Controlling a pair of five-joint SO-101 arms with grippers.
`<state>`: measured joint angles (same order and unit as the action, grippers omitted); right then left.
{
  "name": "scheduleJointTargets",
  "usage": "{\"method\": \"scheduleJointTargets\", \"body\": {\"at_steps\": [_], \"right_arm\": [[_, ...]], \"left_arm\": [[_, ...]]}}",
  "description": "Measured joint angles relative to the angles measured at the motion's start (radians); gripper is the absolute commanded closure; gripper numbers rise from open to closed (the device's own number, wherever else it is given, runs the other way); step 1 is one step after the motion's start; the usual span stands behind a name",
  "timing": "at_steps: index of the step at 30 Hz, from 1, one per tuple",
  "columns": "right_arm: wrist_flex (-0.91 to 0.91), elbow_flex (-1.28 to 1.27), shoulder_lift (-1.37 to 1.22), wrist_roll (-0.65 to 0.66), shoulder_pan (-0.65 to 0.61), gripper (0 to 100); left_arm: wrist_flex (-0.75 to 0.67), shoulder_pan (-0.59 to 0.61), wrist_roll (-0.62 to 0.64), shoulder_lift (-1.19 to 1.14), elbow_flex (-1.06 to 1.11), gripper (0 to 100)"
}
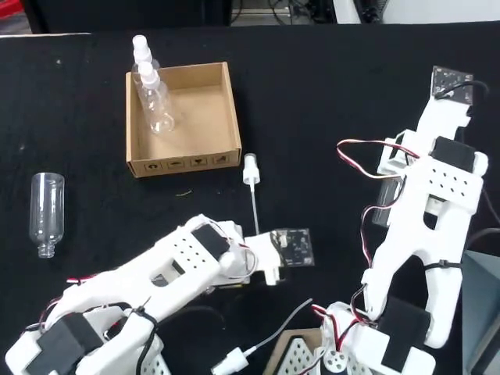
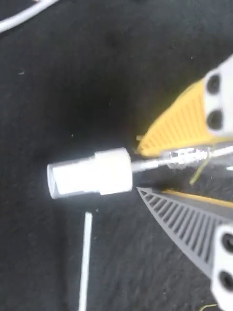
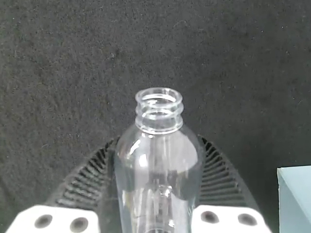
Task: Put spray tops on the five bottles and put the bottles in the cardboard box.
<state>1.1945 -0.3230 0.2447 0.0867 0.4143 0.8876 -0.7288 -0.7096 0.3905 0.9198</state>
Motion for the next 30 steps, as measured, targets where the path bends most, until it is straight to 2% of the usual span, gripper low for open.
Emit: {"method": "scheduleJointTargets", "body": {"at_steps": [2,11,17,30], "right_arm": [[0.0,0.0,0.0,0.0,0.0,87.8],[-0.012,-0.018,0.0,0.0,0.0,87.8],[-0.015,-0.021,0.0,0.0,0.0,87.8],[-0.018,-0.037,0.0,0.0,0.0,87.8]], "left_arm": [[0.006,0.006,0.031,0.005,-0.003,79],[0.009,0.002,0.086,0.014,-0.037,79],[0.091,0.002,0.091,-0.002,-0.155,80],[0.238,0.002,0.103,-0.33,-0.442,82]]}}
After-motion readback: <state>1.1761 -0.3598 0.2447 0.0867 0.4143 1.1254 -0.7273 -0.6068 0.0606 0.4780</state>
